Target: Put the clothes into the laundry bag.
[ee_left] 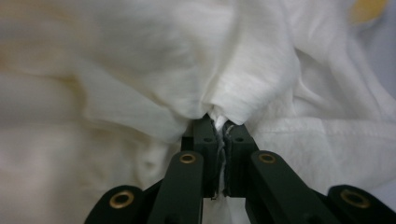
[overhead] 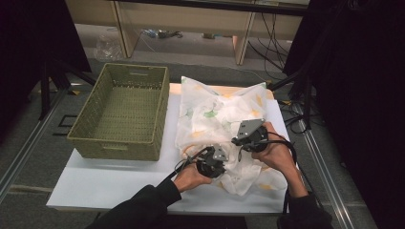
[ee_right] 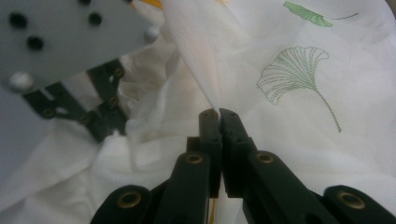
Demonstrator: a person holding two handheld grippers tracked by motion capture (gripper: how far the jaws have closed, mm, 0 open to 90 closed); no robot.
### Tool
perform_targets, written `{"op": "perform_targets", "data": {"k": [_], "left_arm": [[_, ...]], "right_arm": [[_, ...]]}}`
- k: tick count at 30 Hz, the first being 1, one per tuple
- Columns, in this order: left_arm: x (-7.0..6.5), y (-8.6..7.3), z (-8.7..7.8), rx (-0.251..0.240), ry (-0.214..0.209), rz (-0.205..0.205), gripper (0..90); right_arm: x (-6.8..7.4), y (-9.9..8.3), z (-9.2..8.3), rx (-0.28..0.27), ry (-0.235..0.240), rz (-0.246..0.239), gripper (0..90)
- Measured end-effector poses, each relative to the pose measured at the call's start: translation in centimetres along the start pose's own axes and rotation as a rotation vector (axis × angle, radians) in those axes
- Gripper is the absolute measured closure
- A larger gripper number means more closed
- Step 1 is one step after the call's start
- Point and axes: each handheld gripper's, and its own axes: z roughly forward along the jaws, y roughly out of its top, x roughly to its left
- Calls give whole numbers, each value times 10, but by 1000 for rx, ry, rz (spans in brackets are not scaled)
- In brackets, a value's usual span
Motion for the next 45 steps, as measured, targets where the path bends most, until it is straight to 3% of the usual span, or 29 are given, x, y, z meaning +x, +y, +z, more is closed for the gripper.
{"op": "perform_targets", "data": {"k": [4,9,14,18,21,22,26,27,28,30,31,32,34,36,38,40,45], "left_arm": [[24,6,-14,-66,-36,-156,855],[33,9,-28,-107,-110,-250,840],[22,6,-30,-72,-120,-212,732],[9,3,-38,-46,-142,-156,684],[3,0,-40,-20,-136,-145,592],[3,-1,-40,-14,-146,-118,613],[5,4,-42,-53,-172,-128,783],[6,6,-44,-79,-141,-142,855],[11,9,-45,-104,-117,-149,866],[21,13,-48,-136,-116,-204,869],[24,14,-50,-149,-73,-198,873],[28,16,-51,-141,-25,-168,874],[38,15,-52,-124,46,-149,875],[52,11,-47,-109,97,-159,875],[64,5,-40,-119,110,-226,875],[70,-1,-29,-117,91,-296,874],[58,-10,-18,-47,55,-240,866]], "right_arm": [[-1,1,-2,-5,-7,-11,898],[-1,1,-4,-6,-9,-9,897],[-1,0,-2,-2,-7,-7,898],[-2,0,-2,0,-7,-11,897],[-1,0,-1,1,-4,-8,897],[-1,0,-1,1,-2,-7,897],[0,1,0,1,5,-3,897],[0,1,0,1,4,-4,897],[0,1,0,2,3,-3,898],[-1,0,-1,2,-2,-8,897],[-1,0,-2,-1,-5,-11,897],[-2,-1,-2,-1,-6,-7,897],[-3,-2,-3,0,-6,-1,898],[-3,-2,-4,-2,-10,0,898],[-3,-1,-4,1,-12,-4,898],[-2,0,-4,1,-8,-8,898],[-3,-2,-3,2,-30,6,898]]}}
